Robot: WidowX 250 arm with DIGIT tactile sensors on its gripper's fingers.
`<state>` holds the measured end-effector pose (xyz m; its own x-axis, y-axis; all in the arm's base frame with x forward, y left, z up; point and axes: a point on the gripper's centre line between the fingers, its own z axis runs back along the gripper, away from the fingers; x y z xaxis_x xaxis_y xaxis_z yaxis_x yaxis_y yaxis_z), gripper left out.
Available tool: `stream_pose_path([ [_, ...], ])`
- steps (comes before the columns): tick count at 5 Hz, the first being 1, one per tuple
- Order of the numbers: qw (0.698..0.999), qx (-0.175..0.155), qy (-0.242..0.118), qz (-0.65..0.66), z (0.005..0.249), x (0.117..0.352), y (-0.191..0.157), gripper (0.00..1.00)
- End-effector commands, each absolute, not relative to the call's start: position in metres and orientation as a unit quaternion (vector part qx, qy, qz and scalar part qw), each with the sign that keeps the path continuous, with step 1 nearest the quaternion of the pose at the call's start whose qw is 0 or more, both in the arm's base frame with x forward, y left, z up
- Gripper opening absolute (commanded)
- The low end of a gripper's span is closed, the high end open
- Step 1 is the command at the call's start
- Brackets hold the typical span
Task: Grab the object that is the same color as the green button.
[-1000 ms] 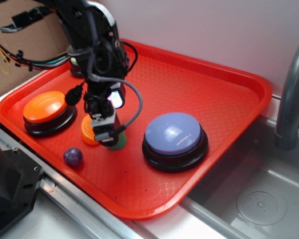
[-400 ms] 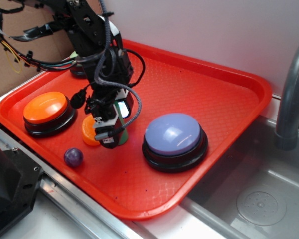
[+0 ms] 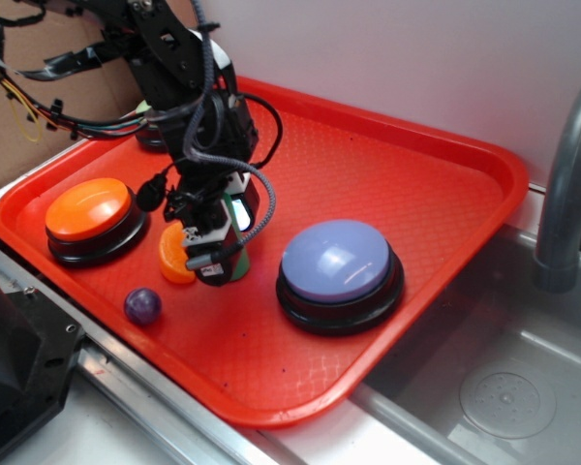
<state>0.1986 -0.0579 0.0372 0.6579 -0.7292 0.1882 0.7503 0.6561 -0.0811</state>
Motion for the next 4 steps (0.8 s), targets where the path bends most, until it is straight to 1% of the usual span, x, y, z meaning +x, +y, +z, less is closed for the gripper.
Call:
stream_pose_path([
  [1,0.973,0.042,-0.071,-0.215,0.096,0.225,-0.051,0.00],
  [2,0.993,0.052,-0.039,-0.094,0.117,0.244,-0.038,0.00],
  [3,0.999,0.039,-0.018,0.031,0.138,0.262,-0.012,0.00],
  [4,0.994,0.006,-0.032,0.104,0.158,0.267,0.009,0.00],
])
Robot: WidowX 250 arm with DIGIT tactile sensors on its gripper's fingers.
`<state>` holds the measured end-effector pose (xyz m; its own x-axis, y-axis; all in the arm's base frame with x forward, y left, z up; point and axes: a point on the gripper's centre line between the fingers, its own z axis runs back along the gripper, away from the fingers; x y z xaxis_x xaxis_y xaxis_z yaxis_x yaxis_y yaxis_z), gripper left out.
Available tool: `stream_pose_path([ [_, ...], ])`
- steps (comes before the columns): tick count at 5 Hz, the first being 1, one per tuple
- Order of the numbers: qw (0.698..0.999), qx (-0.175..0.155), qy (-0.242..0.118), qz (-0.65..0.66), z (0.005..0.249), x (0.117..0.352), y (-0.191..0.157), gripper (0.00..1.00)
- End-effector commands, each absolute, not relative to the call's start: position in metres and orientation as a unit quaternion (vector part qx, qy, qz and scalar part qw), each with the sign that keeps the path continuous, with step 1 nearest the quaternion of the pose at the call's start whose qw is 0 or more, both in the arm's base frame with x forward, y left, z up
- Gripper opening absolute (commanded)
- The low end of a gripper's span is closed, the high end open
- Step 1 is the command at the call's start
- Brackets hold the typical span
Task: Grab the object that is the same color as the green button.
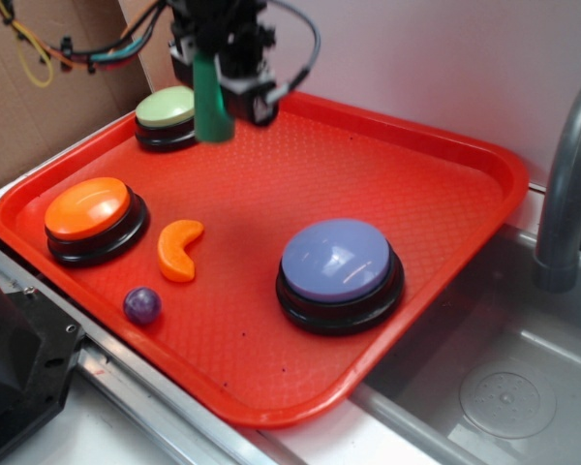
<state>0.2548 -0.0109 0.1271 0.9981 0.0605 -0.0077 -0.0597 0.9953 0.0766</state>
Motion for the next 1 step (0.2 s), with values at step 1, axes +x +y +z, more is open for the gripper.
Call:
stream_pose_path([
  [1,0.989,-0.011,-0.045,0.137,0.1652,0.2721,0.0197,0.00],
])
